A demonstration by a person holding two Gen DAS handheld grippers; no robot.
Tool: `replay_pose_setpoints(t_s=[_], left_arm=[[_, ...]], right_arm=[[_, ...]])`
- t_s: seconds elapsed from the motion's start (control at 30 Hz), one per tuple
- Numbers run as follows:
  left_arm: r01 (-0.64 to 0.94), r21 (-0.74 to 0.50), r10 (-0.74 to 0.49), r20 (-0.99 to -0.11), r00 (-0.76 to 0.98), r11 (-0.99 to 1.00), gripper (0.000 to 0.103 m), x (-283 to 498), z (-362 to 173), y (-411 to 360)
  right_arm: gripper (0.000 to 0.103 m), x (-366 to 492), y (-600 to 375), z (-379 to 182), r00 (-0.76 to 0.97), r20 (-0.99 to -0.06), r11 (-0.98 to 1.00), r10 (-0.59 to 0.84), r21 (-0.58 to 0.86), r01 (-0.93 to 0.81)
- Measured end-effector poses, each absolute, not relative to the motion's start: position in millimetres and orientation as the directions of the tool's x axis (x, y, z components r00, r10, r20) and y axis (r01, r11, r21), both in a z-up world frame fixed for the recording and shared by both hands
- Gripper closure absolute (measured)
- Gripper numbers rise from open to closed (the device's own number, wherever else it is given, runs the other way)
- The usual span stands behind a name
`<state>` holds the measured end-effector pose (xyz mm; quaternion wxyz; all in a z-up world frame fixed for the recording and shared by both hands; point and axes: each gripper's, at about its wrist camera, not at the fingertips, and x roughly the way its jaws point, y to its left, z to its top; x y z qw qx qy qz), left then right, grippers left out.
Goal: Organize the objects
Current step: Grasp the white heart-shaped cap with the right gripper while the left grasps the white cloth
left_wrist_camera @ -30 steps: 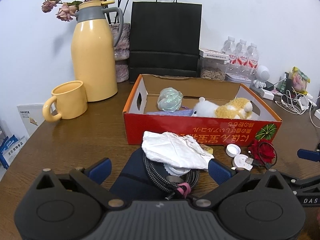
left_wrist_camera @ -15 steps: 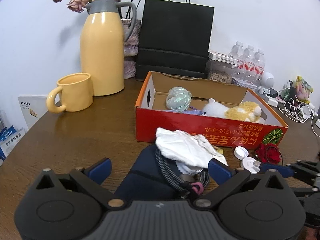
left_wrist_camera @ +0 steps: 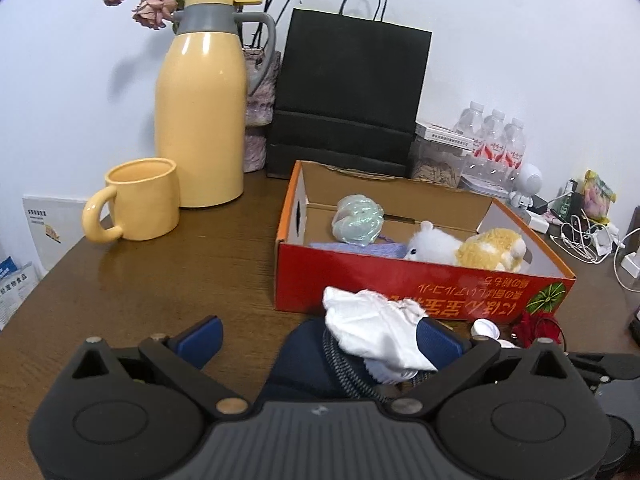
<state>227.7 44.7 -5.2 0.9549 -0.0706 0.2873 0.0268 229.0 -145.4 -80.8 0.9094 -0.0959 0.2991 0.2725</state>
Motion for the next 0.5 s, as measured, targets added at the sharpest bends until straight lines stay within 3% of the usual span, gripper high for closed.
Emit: replay_pose_setpoints(t_s=[0.13,0.5], left_arm=[[-0.067,-0.092,0.002,-0.57,0.822,0.994,0.0,236.8,-4.9,33.3],[-0.038,-0.015,0.019,-0.656,0.755,0.999,0.0,276.8,-6.1,-7.0]], right_arm=[[0.077,229.1,-146.4,-80.1,0.672,-0.591,0.834,0.446,0.001,-0.552],[0.077,220.8,-184.0,-55.7,0.761,-0.438,0.865,0.478,0.084,-0.494]])
